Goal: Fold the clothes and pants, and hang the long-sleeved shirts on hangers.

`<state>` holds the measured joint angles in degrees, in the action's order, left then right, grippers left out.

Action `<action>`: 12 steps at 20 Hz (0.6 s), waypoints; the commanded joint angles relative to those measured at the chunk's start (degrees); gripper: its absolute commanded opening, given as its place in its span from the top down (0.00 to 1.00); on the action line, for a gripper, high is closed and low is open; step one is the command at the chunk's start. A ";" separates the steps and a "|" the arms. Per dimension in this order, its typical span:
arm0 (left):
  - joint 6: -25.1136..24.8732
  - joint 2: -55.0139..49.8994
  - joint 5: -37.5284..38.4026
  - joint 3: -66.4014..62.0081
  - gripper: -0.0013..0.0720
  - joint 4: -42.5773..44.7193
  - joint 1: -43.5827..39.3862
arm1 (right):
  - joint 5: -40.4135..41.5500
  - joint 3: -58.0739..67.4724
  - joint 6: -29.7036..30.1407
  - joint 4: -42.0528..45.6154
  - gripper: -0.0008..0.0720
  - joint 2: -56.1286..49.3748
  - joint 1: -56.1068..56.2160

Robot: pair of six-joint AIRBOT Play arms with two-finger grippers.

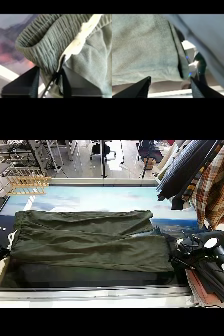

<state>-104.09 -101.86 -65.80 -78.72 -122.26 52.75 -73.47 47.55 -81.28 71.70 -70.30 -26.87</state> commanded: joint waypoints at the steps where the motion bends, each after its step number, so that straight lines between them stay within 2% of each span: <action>1: 0.22 -1.40 0.48 0.02 0.85 0.09 -1.33 | 0.33 -0.48 2.05 -1.01 0.19 -4.81 1.14; 3: 0.20 -1.38 -0.24 0.00 0.96 0.09 -1.27 | -0.20 -0.48 2.56 -1.40 0.23 -8.02 2.93; 4: 0.20 -1.31 -0.66 0.00 0.96 0.07 -1.03 | -0.46 -0.46 2.64 -1.60 0.37 -9.14 3.98; 5: 0.17 -1.25 -1.05 0.00 0.96 -0.35 -0.70 | -0.15 -0.46 2.84 -1.64 0.60 -9.92 5.07; 6: -0.17 -1.03 -1.49 -0.02 0.96 -1.44 -0.09 | 0.44 -0.31 2.97 -2.12 0.93 -10.12 5.81; 9: -0.48 -0.24 -4.37 -3.19 0.96 -5.16 2.84 | -1.79 4.92 7.19 -7.63 0.96 -8.48 6.91; 12: -1.42 -0.22 -10.49 -12.46 0.96 -5.05 6.27 | -4.24 14.71 7.93 -10.49 0.96 -4.59 6.93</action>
<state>-104.55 -102.32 -71.40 -84.86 -125.95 56.31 -75.55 55.46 -75.20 64.75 -77.32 -20.51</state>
